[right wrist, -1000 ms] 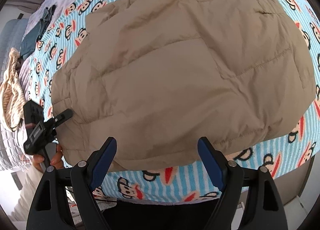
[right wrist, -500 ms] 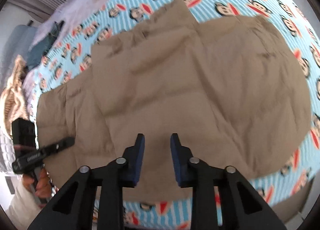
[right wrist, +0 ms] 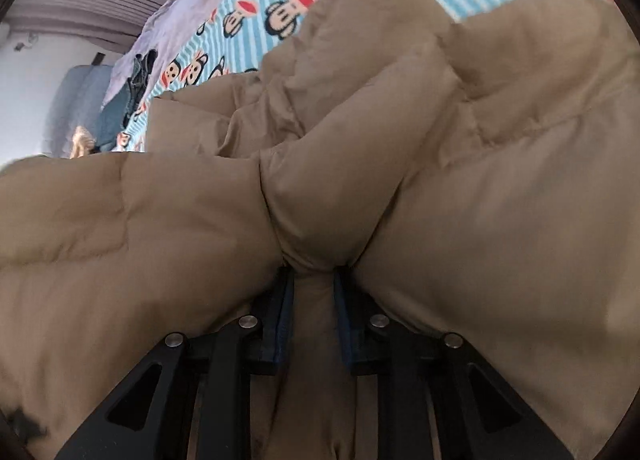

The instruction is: Fold large clothes

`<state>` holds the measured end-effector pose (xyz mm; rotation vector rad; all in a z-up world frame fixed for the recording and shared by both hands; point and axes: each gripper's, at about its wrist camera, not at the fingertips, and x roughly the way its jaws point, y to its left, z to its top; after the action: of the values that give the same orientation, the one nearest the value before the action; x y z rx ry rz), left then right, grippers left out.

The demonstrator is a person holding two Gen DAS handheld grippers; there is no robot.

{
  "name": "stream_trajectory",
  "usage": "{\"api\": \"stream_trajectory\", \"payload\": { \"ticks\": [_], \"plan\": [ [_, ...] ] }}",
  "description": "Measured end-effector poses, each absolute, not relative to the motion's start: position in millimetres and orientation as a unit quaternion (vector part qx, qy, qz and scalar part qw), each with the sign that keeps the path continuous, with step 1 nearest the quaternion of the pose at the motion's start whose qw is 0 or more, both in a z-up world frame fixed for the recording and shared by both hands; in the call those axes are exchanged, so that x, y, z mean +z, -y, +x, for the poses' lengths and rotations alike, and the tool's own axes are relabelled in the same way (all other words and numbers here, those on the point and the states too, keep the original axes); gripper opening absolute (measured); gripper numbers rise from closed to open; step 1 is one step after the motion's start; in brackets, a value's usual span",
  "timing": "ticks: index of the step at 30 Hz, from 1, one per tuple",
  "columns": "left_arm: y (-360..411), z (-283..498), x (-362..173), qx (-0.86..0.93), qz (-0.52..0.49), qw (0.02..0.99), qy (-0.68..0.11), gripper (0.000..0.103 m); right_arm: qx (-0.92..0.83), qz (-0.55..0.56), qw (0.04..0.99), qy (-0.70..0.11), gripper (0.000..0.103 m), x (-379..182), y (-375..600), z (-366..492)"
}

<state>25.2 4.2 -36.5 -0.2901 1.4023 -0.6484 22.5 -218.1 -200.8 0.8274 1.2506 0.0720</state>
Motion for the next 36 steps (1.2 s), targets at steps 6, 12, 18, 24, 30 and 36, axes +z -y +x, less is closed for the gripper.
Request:
{"api": "stream_trajectory", "payload": {
  "ticks": [6,12,18,24,30,36],
  "plan": [
    [69,20,-29,-0.275,-0.096,0.704,-0.648,0.021,0.065,0.427,0.694,-0.576,0.011,-213,242,24],
    [144,19,-34,-0.294,-0.022,0.692,-0.659,0.022,0.036,0.409,0.732,-0.544,0.011,-164,305,-33],
    [218,18,-72,-0.343,0.017,0.650,-0.678,0.022,-0.035,0.461,0.730,-0.504,0.011,-154,373,-127],
    [258,19,-122,-0.407,0.007,0.599,-0.690,0.038,-0.062,0.487,0.716,-0.497,0.012,-156,398,-188],
    [265,27,-138,-0.406,-0.046,0.587,-0.699,0.054,-0.041,0.457,0.755,-0.469,0.070,-120,393,-228],
    [266,27,-137,-0.392,-0.041,0.592,-0.703,0.054,0.045,0.392,0.798,-0.456,0.073,-76,351,-227]
  ]
}}
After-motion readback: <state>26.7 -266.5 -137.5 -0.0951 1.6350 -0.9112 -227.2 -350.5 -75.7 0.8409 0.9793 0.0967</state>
